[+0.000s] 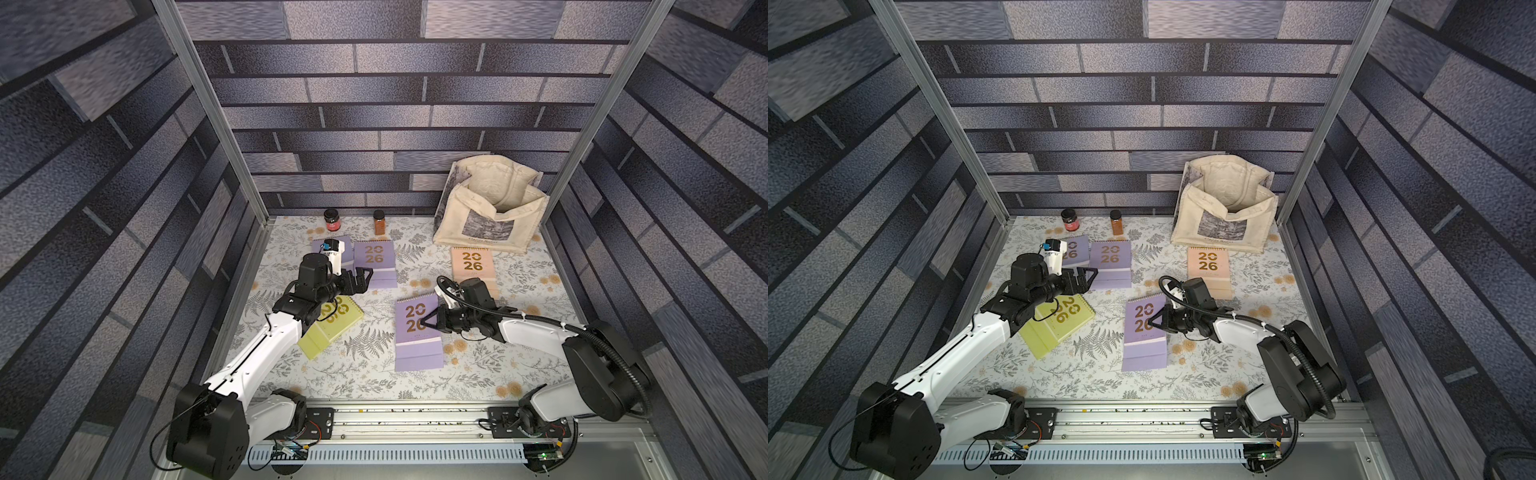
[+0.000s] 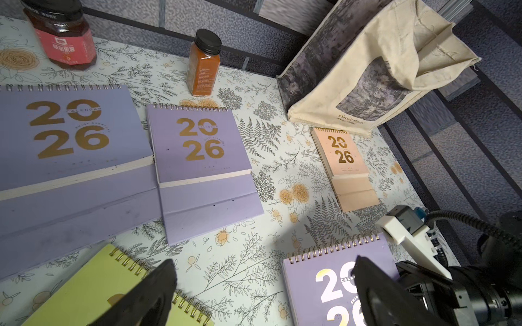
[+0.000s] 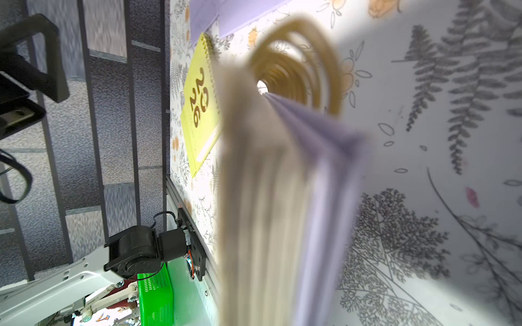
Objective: Stack the calendars
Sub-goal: Place the calendar at the center of the board.
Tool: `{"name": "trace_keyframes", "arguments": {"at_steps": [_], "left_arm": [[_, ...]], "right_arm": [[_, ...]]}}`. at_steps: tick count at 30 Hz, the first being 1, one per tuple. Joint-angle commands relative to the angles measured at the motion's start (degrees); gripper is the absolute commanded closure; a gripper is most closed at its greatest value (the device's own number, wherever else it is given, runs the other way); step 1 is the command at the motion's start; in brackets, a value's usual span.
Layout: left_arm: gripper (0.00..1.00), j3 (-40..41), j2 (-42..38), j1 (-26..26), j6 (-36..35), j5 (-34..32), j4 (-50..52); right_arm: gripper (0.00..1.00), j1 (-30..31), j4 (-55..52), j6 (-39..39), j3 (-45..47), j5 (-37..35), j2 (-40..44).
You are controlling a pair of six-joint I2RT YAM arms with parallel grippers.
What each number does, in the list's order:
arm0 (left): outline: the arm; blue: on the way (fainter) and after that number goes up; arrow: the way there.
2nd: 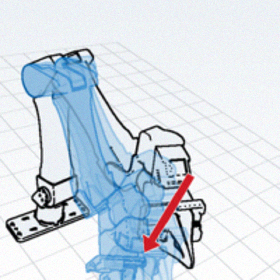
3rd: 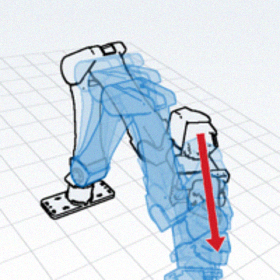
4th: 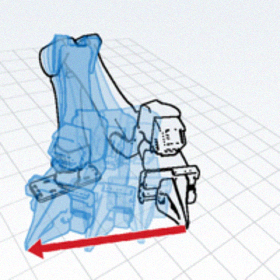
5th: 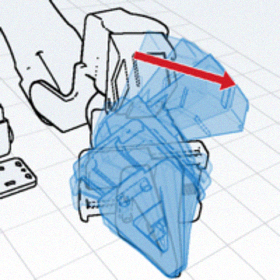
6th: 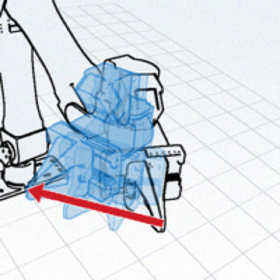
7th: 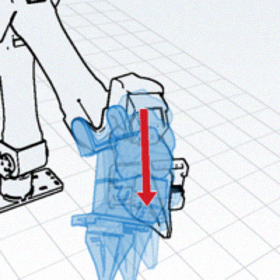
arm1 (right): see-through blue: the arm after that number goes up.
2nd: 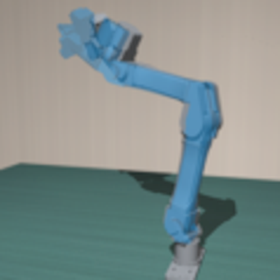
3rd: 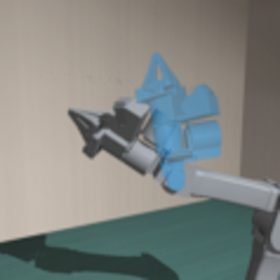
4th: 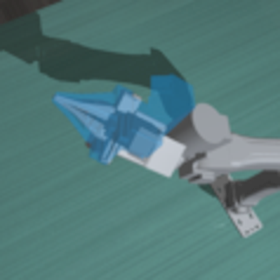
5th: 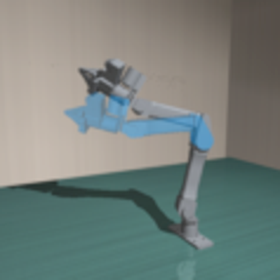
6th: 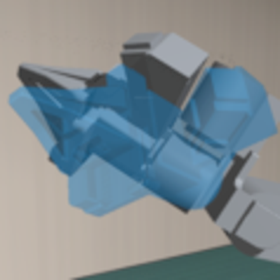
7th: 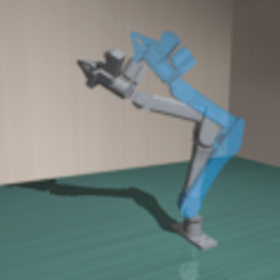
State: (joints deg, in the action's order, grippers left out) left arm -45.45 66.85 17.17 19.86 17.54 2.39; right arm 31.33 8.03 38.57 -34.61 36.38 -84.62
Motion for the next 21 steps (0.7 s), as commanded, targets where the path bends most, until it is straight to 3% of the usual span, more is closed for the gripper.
{"name": "trace_keyframes", "arguments": {"at_steps": [1, 21], "left_arm": [[0.00, -4.61, 2.79, 0.28, -2.45, 1.70, 4.76], [0.00, -4.20, 3.47, 0.36, -1.89, 5.82, 3.75]], "right_arm": [[1.00, 1.81, 2.43, -0.03, -0.10, -2.50, -1.84], [1.00, 3.56, 3.27, 1.04, 1.75, -7.89, -9.73]]}}
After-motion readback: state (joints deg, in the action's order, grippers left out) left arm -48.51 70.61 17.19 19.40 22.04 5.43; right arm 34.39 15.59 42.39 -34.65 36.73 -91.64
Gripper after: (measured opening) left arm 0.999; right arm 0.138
